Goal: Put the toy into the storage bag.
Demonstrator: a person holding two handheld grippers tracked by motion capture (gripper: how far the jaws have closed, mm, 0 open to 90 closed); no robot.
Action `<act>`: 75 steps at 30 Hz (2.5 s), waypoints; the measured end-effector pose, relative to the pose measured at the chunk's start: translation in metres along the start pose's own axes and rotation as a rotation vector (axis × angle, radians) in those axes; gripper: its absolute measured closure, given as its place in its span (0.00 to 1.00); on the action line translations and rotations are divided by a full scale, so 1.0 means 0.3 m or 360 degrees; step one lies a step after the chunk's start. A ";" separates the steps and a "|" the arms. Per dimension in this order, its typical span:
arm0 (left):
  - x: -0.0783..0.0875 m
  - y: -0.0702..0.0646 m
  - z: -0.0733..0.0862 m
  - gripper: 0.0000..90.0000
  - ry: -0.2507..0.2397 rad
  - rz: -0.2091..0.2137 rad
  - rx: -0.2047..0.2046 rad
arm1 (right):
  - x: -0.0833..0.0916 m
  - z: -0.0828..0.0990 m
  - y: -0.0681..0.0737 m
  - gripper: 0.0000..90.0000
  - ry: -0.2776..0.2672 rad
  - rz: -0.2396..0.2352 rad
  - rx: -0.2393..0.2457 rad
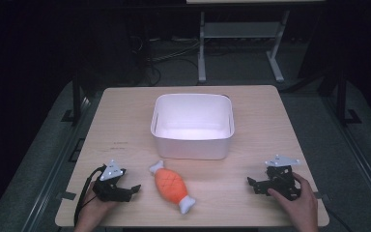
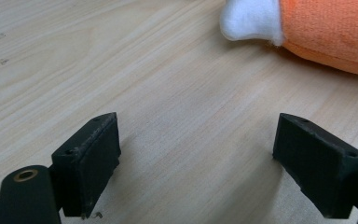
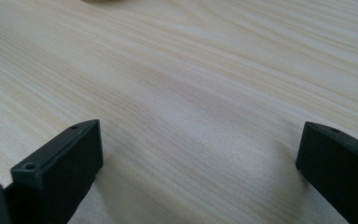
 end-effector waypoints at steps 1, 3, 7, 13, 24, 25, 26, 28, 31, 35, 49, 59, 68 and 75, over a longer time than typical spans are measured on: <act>0.001 0.001 0.000 0.16 -0.0001 0.0000 -0.0001 | 0.000 0.000 0.000 0.00 0.0000 0.0000 0.0000; 0.002 0.001 0.001 0.19 -0.0002 -0.0002 0.0001 | 0.000 0.000 0.000 0.00 0.0000 -0.0001 0.0000; 0.011 0.004 0.001 0.26 -0.0009 -0.0008 0.0001 | 0.000 0.000 0.000 0.00 0.0000 0.0000 -0.0001; 0.028 -0.011 -0.017 0.56 -0.0016 0.0038 -0.0049 | 0.000 0.000 0.000 0.00 0.0000 -0.0001 -0.0002; 0.000 -0.024 -0.112 1.00 0.0001 0.0098 -0.0052 | 0.000 0.000 0.000 0.00 0.0000 -0.0001 0.0000; -0.006 -0.025 -0.117 1.00 0.0010 0.0100 -0.0057 | 0.000 0.000 0.000 0.00 -0.0001 -0.0001 0.0000; -0.020 -0.028 -0.124 1.00 0.0018 0.0094 -0.0064 | 0.000 0.000 0.000 0.00 0.0000 -0.0001 0.0000; -0.032 -0.030 -0.135 1.00 0.0013 0.0097 -0.0062 | 0.000 0.000 0.000 0.00 0.0000 -0.0002 0.0000; -0.046 -0.029 -0.147 1.00 0.0019 0.0086 -0.0075 | 0.000 0.000 0.000 0.00 0.0000 -0.0001 0.0000; -0.069 -0.027 -0.167 1.00 0.0031 0.0073 -0.0091 | 0.000 0.000 0.000 0.00 0.0000 -0.0001 0.0000; -0.111 -0.039 -0.207 1.00 0.0053 0.0089 -0.0147 | 0.000 0.000 0.000 0.00 0.0000 -0.0001 0.0000; -0.156 -0.076 -0.241 1.00 0.0065 0.0151 -0.0217 | 0.000 0.000 0.000 0.00 0.0000 -0.0002 0.0000; -0.182 -0.117 -0.287 1.00 0.0056 0.0203 -0.0277 | 0.000 0.000 0.000 0.00 0.0000 -0.0001 0.0000; -0.206 -0.161 -0.315 1.00 0.0051 0.0258 -0.0327 | 0.000 0.000 0.000 0.00 -0.0001 -0.0001 0.0000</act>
Point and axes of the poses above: each handheld gripper's, and its own axes: x roughly backward along the jaws, z roughly out of its underside, y roughly to its left, the point moved 6 cm from there along -x, roughly forward along the jaws, and after that the axes turned 1 degree about -z, right-handed, at the moved point
